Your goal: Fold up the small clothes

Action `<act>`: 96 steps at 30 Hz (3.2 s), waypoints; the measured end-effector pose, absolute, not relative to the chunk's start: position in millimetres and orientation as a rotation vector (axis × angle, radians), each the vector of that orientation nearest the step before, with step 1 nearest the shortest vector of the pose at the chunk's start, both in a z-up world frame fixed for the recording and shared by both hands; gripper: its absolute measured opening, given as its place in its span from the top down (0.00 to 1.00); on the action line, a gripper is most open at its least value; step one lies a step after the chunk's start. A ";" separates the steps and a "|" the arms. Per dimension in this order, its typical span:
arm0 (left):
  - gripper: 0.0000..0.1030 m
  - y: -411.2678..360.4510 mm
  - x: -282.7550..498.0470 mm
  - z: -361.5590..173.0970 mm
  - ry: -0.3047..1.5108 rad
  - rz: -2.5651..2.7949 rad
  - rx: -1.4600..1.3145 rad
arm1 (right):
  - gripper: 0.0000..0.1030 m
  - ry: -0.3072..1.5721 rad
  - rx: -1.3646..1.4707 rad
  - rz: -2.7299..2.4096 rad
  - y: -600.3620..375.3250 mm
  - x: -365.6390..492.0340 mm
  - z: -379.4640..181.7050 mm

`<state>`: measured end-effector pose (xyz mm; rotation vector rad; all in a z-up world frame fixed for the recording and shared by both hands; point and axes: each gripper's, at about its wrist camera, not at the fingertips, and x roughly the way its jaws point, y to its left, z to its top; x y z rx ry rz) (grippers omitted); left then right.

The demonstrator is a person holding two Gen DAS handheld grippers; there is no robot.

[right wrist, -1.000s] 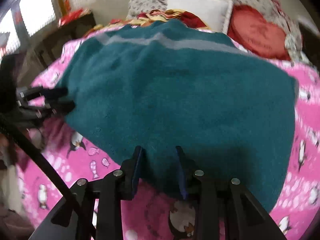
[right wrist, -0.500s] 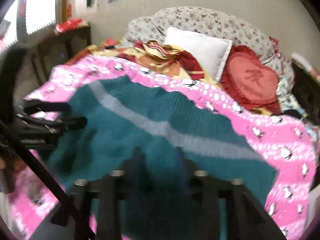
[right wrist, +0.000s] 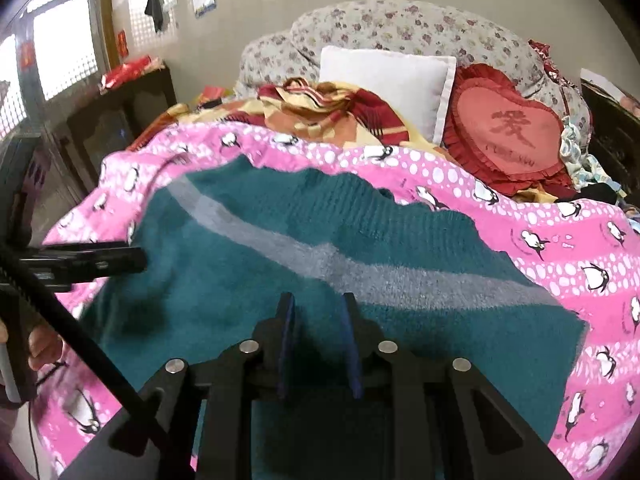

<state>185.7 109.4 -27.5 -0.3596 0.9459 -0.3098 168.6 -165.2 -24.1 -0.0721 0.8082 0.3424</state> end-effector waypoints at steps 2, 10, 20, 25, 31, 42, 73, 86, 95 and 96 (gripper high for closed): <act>0.05 122.9 181.2 -27.4 0.938 -0.297 -0.415 | 0.62 0.814 -0.051 0.363 -161.9 170.1 -25.3; 0.02 125.7 193.7 -64.0 1.013 -0.310 -0.511 | 0.61 0.817 0.007 0.367 -160.3 182.7 -27.0; 0.29 101.3 201.6 -71.3 0.994 -0.403 -0.478 | 0.67 0.797 0.003 0.357 -164.0 193.1 -27.2; 0.67 114.7 201.6 -73.0 1.011 -0.415 -0.546 | 0.67 0.814 0.017 0.359 -163.8 198.7 -34.6; 0.72 103.0 182.0 -47.1 0.947 -0.416 -0.438 | 0.67 0.763 0.032 0.360 -167.5 192.8 -19.4; 0.75 67.8 170.0 10.8 0.928 -0.441 -0.356 | 0.86 0.799 0.192 0.393 -188.2 214.2 -40.2; 0.58 -82.0 106.4 45.0 0.889 -0.744 -0.050 | 0.25 0.734 0.744 0.515 -339.5 170.0 -43.2; 0.57 -53.0 122.2 -19.5 1.043 -0.566 -0.088 | 0.83 0.717 0.431 0.451 -264.6 184.7 -24.1; 0.36 -75.5 134.2 -11.3 0.974 -0.590 -0.118 | 0.85 0.597 0.328 0.284 -323.9 162.5 14.5; 0.35 -80.1 136.9 -20.3 1.001 -0.597 -0.129 | 0.85 0.612 0.298 0.241 -327.4 166.9 7.8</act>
